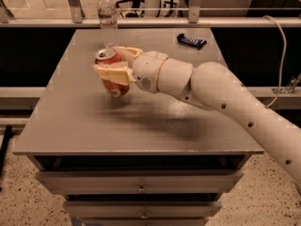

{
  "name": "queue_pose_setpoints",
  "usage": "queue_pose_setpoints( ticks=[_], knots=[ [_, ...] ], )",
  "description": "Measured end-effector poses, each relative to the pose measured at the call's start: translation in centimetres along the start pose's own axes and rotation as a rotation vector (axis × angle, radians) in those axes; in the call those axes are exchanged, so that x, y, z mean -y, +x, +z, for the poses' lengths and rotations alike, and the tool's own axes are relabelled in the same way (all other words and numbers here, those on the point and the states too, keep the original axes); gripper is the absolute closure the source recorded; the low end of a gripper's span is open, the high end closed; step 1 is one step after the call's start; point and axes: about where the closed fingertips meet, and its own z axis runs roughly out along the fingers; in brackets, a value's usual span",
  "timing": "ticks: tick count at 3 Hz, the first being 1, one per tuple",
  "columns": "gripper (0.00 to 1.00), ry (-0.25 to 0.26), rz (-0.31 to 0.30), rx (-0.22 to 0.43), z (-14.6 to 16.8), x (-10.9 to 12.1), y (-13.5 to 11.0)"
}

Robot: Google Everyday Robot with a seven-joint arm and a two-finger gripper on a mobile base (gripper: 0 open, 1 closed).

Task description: Place coke can upright

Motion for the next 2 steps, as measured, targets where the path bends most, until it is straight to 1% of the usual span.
queue_pose_setpoints(
  ticks=[1,2],
  knots=[
    [0.85,-0.020,0.091,-0.003,0.0,-0.3,1.5],
    [0.62,-0.032,0.138,0.016,-0.4,-0.5,2.6]
  ],
)
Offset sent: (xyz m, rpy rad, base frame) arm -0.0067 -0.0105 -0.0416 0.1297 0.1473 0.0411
